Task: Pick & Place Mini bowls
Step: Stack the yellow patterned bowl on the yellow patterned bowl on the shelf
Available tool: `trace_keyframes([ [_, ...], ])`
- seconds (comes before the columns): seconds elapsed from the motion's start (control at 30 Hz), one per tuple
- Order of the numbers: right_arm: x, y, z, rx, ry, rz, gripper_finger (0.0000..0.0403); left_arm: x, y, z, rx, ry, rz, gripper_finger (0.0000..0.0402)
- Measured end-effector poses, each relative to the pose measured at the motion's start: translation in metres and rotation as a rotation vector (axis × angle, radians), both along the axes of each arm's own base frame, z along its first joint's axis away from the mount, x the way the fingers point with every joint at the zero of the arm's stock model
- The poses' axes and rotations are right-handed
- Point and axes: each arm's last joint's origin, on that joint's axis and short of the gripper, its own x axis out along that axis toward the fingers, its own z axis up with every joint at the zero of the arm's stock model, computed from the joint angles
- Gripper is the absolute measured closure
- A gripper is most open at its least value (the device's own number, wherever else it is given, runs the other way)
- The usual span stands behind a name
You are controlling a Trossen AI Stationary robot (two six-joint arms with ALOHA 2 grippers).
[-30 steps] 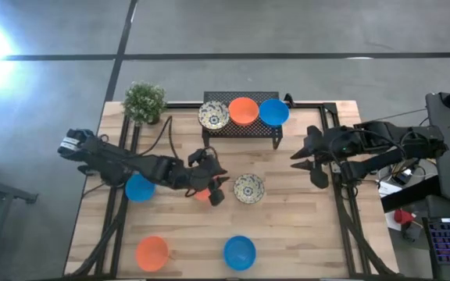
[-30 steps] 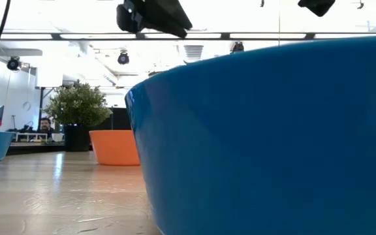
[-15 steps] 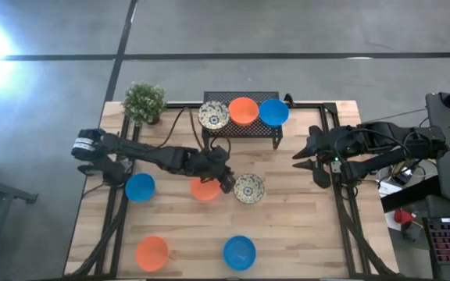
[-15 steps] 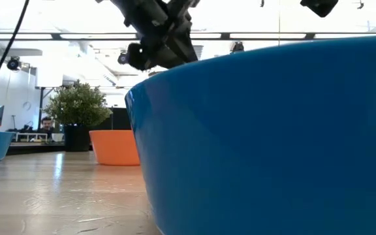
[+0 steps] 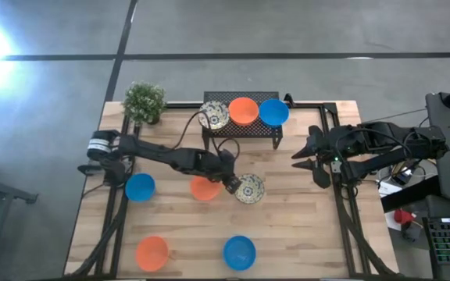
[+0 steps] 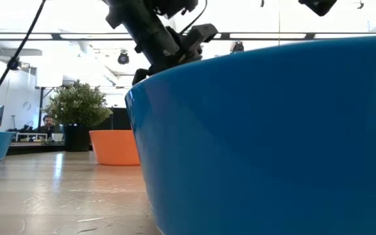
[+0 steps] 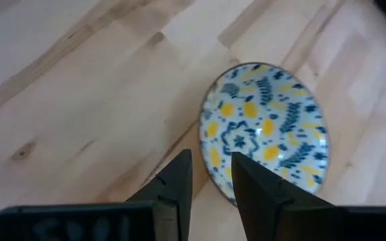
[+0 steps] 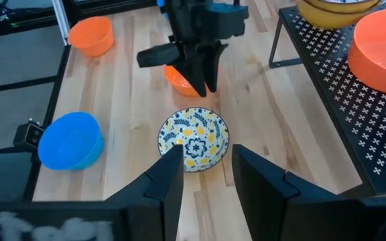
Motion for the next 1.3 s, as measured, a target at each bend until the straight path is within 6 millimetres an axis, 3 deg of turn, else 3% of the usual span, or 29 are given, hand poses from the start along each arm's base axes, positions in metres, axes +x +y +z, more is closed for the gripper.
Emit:
trace_keyframes([
  [0.6,0.000,0.000,0.000,-0.003,-0.001,0.002,0.0289,0.020,0.009,-0.027,-0.015,0.060,0.015,0.0305],
  [1.3,0.000,0.000,0.000,-0.009,0.000,0.007,0.0298,0.023,0.009,-0.025,-0.007,0.004,0.004,0.0305],
])
